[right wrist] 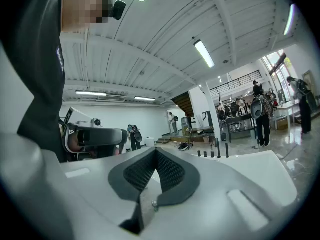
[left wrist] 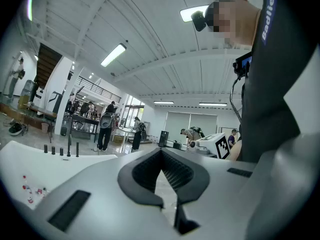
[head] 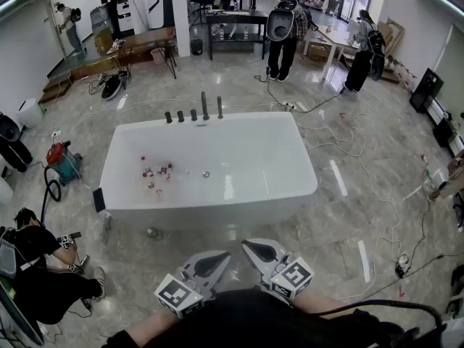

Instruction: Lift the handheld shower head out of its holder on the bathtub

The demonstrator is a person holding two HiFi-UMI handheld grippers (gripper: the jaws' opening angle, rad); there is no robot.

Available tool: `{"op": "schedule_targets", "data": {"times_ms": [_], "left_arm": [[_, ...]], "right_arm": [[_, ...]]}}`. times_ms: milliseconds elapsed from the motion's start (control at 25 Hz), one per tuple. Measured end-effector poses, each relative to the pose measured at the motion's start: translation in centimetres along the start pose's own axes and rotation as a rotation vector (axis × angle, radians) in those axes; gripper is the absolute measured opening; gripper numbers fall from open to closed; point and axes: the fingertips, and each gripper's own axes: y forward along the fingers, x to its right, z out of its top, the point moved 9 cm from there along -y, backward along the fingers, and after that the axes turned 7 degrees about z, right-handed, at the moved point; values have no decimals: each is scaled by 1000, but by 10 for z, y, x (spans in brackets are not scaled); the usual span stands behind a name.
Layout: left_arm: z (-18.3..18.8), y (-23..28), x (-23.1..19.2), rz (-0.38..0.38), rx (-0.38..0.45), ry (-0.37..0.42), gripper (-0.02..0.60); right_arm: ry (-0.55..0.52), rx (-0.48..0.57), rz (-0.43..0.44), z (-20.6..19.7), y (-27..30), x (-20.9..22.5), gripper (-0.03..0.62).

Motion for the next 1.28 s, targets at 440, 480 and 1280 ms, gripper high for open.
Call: {"op": "schedule_targets", "data": {"times_ms": [440, 480, 1280], "left_arm": [[-2, 7, 3, 3, -1, -6, 0], [-3, 9, 3, 4, -3, -9, 0], [0, 82, 36, 105, -4, 5, 0]], "right_arm": [[25, 7, -1, -3, -5, 5, 0], [28, 13, 3, -4, -6, 7, 0], [55, 21, 28, 1, -70, 77, 2]]}}
